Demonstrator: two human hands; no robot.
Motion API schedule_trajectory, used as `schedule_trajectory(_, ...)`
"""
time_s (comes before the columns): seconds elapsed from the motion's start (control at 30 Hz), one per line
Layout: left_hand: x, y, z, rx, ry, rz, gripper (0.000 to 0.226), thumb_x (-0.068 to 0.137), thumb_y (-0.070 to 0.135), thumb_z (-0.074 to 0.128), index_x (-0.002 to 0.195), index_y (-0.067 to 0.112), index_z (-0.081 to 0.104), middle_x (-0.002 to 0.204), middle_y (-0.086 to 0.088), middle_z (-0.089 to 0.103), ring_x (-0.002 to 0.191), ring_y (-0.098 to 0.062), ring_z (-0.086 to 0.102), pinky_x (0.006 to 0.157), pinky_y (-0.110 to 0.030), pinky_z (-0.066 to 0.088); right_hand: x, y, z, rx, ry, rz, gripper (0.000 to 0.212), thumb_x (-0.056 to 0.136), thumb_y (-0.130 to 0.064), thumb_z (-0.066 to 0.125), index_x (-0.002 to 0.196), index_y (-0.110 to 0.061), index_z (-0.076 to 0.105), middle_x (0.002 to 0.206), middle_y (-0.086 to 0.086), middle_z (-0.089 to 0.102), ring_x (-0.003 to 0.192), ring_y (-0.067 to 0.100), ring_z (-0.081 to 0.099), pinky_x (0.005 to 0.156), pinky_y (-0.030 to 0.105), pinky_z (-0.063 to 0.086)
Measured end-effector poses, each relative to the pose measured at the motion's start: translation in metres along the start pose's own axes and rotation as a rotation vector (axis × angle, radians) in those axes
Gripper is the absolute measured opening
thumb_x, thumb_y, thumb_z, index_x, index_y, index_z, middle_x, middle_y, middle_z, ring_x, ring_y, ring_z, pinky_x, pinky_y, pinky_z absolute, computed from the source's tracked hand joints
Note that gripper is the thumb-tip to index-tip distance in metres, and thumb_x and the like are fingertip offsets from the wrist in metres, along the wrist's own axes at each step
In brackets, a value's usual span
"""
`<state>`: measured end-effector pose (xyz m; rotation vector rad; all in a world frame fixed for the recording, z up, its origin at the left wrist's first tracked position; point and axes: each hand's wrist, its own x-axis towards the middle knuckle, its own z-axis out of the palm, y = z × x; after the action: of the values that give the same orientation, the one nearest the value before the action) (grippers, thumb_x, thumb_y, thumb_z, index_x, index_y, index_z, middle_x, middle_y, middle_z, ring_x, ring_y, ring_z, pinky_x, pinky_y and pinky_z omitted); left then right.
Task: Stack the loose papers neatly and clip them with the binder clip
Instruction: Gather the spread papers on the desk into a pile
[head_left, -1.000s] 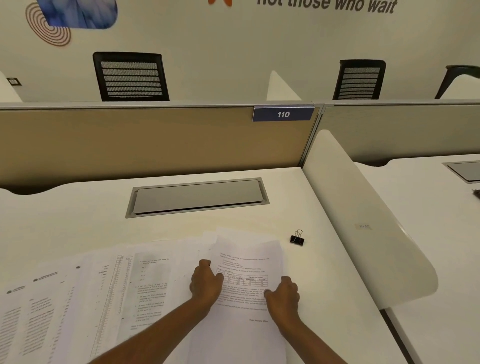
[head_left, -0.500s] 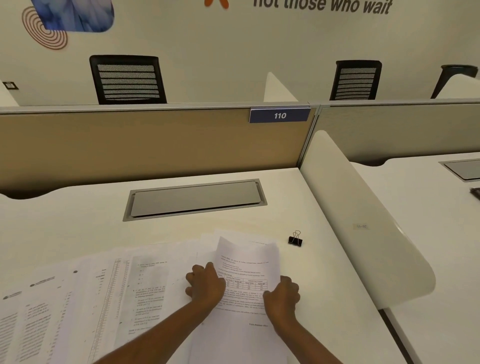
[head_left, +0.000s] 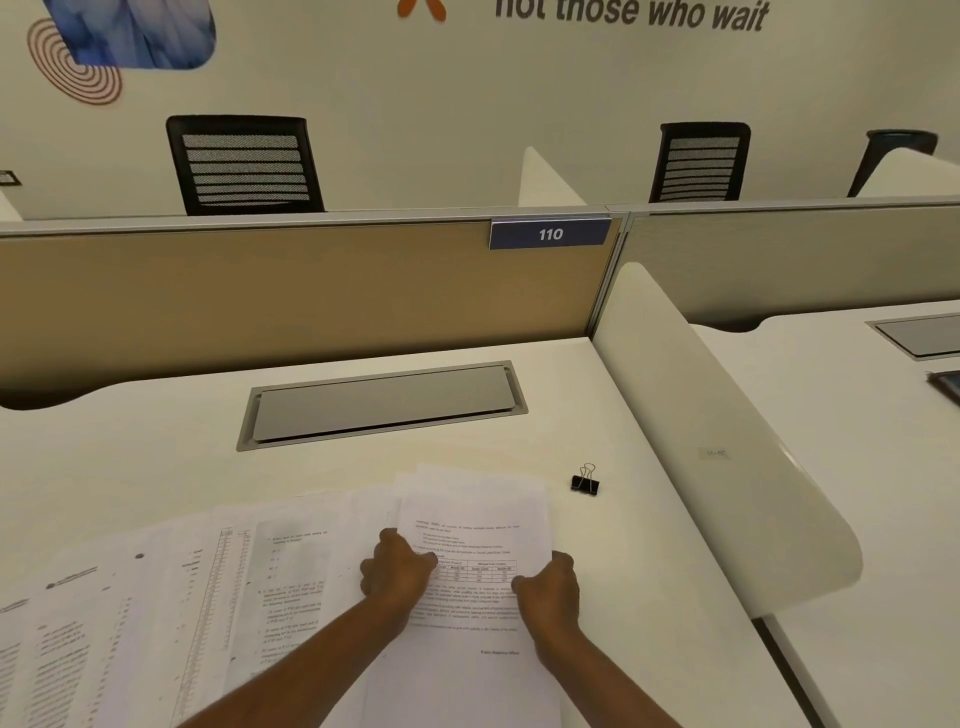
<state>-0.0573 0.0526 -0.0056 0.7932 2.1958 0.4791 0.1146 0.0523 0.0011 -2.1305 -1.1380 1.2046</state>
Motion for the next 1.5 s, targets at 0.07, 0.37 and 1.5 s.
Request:
schedule_trajectory(0.07, -0.003, 0.0, 0.001, 0.092, 0.022, -0.015, 0.052, 0.079, 0.034, 0.067, 0.122, 0.016, 0.044, 0.119, -0.01, 0.052, 0.111, -0.031, 0.044, 0.087, -0.04, 0.042, -0.001, -0.003, 0.002, -0.062, -0.002, 0.0, 0.045, 0.077, -0.009, 0.065, 0.117, -0.007, 0.044, 0.111, 0.01, 0.062, 0.099, 0.028, 0.058, 0.083, 0.042, 0.056)
schedule_trajectory(0.37, -0.005, 0.006, -0.005, 0.247, 0.067, -0.018, 0.053, 0.081, 0.043, 0.063, 0.124, 0.02, 0.042, 0.124, -0.011, 0.039, 0.117, -0.03, 0.038, 0.09, -0.045, 0.039, -0.007, -0.013, 0.012, -0.303, -0.025, -0.036, 0.047, 0.078, -0.009, 0.062, 0.119, -0.008, 0.039, 0.121, 0.01, 0.047, 0.115, 0.029, 0.036, 0.08, 0.041, 0.05)
schedule_trajectory(1.5, -0.009, -0.027, -0.036, 0.361, 0.158, -0.073, 0.028, 0.092, 0.037, 0.049, 0.113, 0.02, 0.051, 0.126, -0.011, 0.042, 0.118, -0.028, 0.037, 0.095, -0.048, 0.038, -0.015, -0.018, 0.033, -0.356, -0.073, -0.158, 0.026, 0.083, -0.008, 0.055, 0.108, -0.005, 0.05, 0.114, 0.012, 0.048, 0.111, 0.028, 0.044, 0.08, 0.032, 0.045)
